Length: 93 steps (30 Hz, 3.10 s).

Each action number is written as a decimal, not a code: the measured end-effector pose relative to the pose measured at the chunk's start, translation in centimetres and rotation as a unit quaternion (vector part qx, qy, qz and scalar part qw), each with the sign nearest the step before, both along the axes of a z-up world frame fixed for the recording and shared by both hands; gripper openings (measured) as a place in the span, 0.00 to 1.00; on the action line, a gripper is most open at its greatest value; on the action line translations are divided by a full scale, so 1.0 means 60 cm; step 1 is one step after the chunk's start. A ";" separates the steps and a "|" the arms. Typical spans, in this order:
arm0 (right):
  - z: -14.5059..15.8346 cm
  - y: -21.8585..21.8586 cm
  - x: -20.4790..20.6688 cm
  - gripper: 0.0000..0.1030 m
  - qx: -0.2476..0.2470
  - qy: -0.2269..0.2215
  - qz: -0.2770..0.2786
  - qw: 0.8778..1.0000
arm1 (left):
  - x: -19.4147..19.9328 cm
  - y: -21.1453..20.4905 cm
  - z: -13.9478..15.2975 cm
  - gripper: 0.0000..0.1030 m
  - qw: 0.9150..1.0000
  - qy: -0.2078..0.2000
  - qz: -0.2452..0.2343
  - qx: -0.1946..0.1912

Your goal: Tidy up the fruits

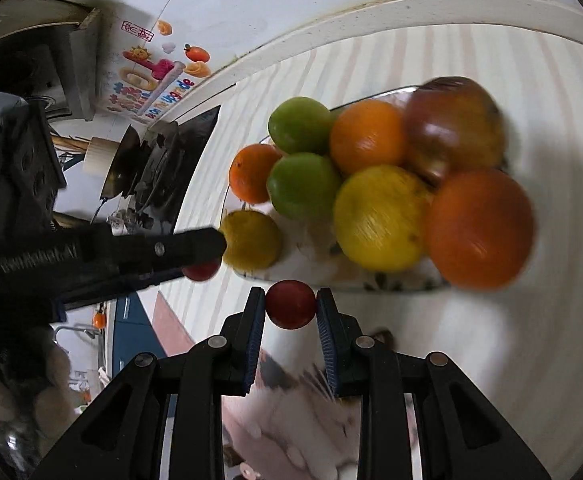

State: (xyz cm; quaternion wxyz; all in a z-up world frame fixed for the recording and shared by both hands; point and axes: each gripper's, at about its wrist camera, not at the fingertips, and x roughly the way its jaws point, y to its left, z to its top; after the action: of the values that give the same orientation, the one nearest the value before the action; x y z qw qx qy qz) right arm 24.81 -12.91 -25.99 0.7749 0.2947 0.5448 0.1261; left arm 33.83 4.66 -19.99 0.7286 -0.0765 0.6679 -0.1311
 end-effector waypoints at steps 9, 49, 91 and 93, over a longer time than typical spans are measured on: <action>-0.040 0.011 0.040 0.38 0.012 0.012 -0.025 1.000 | 0.064 -0.034 -0.025 0.30 0.999 0.027 -0.033 0.020; 0.221 -0.052 -0.087 0.96 -0.307 -0.043 0.014 0.951 | -0.160 -0.005 0.128 0.95 0.972 -0.174 0.060 0.144; 0.576 -0.049 -0.486 0.97 -0.298 -0.183 -0.007 0.937 | -0.541 -0.001 0.407 0.95 0.937 -0.331 0.066 0.089; 0.566 -0.055 -0.466 0.97 -0.299 -0.176 -0.006 0.938 | -0.526 -0.006 0.402 0.95 0.938 -0.326 0.067 0.092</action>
State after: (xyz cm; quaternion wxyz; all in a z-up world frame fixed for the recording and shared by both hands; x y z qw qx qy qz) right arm -3.16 -16.20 7.94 0.9114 0.0256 0.4108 0.0025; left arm 2.25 4.32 4.11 0.9174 -0.0064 0.3960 -0.0376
